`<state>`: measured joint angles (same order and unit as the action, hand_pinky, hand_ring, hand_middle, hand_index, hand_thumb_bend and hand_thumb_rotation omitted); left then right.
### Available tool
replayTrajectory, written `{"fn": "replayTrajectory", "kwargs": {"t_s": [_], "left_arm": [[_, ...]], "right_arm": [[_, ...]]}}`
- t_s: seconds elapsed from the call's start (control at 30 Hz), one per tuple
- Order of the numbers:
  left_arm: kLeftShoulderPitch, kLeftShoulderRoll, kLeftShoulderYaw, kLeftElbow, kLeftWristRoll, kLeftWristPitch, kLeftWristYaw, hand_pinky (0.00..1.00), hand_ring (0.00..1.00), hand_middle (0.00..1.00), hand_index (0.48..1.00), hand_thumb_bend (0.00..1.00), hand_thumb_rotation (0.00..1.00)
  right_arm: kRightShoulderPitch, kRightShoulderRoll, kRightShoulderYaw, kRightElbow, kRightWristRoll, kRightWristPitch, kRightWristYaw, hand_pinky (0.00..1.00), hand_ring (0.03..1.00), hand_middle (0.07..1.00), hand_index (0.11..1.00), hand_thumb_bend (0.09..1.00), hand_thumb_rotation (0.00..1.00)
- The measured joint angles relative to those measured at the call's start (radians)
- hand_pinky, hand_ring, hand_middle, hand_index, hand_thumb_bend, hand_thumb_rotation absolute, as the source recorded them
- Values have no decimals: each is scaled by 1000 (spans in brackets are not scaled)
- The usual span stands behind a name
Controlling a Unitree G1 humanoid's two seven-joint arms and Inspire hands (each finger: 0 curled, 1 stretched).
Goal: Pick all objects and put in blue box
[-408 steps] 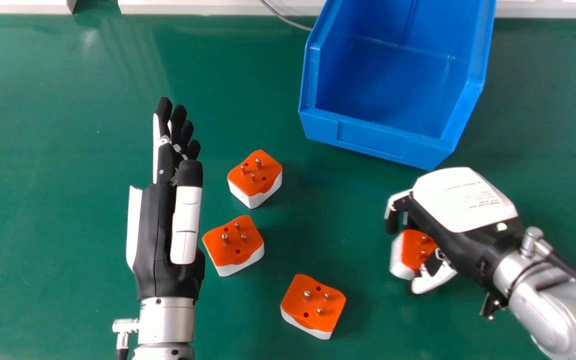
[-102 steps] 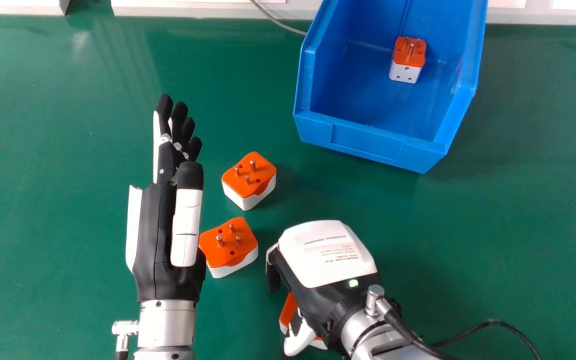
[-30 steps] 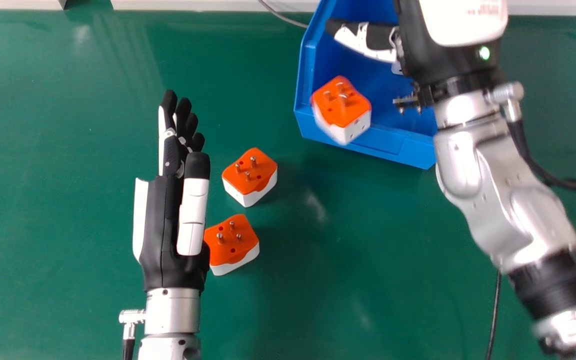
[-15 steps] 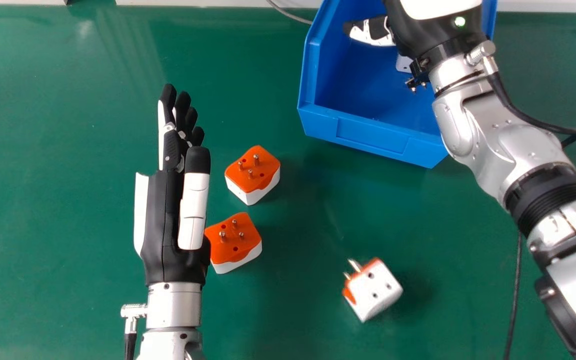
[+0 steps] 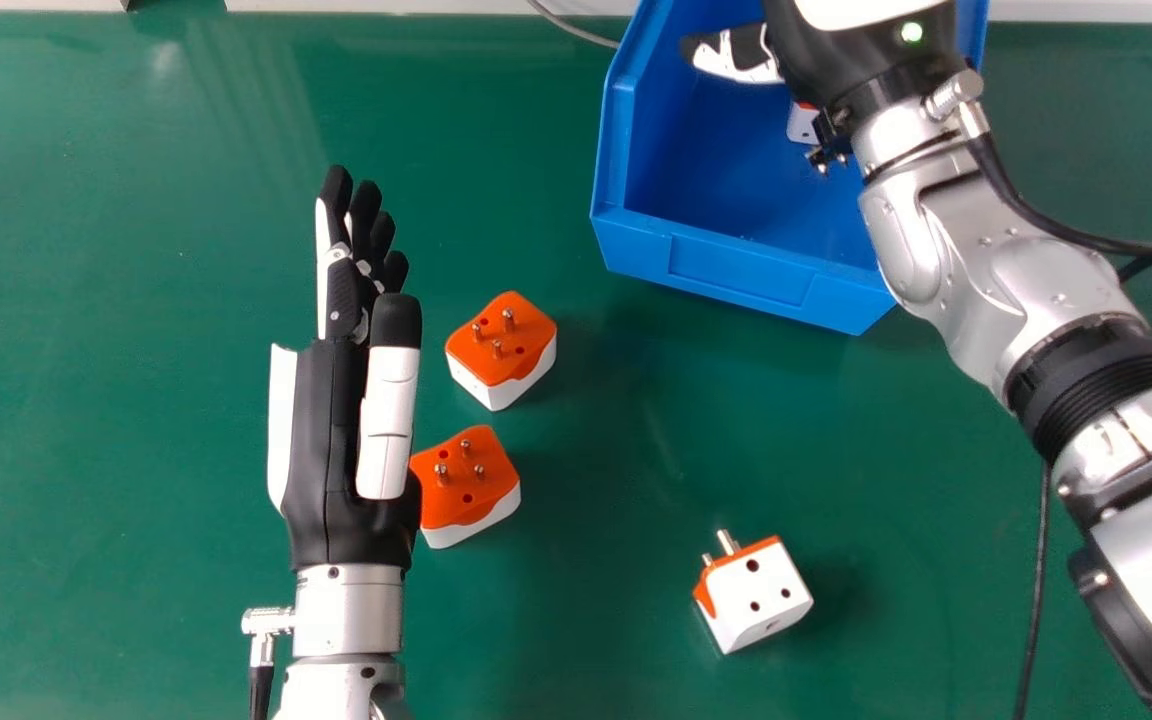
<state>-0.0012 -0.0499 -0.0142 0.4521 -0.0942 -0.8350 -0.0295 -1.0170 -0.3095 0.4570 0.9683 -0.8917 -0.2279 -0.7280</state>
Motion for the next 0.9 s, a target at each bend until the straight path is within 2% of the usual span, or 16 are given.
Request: {"fn": "replayTrajectory", "kwargs": {"t_s": [0.17,0.37,0.6,0.67,0.77,0.9], "left_arm": [[15,0,-1,-6,-3,-3,-2,1000,1000,1000,1000,836,908],[27,0,-1,-17,-4,-3,-4,1000,1000,1000,1000,836,908],[44,1,-2,-41,-8,4,-15,1000,1000,1000,1000,837,908],[50,1,-3,-49,-13,11,-18,1000,1000,1000,1000,837,908],[61,1,-4,-57,-13,19,-20,1000,1000,1000,1000,837,908],[67,1,-6,-70,-16,19,-24,1000,1000,1000,1000,838,907]], "right_arm": [[110,-14,-37,-200,59,6,75,340,457,501,483,500,0],[260,-20,-110,-500,135,68,219,336,451,494,489,500,0],[462,-36,-185,-925,259,221,578,328,441,488,498,499,0],[506,-47,-192,-1024,269,272,672,328,441,488,498,499,0],[574,-70,-214,-1188,295,352,823,328,441,488,498,499,0],[640,-110,-237,-1323,325,395,966,321,437,493,507,498,0]]}}
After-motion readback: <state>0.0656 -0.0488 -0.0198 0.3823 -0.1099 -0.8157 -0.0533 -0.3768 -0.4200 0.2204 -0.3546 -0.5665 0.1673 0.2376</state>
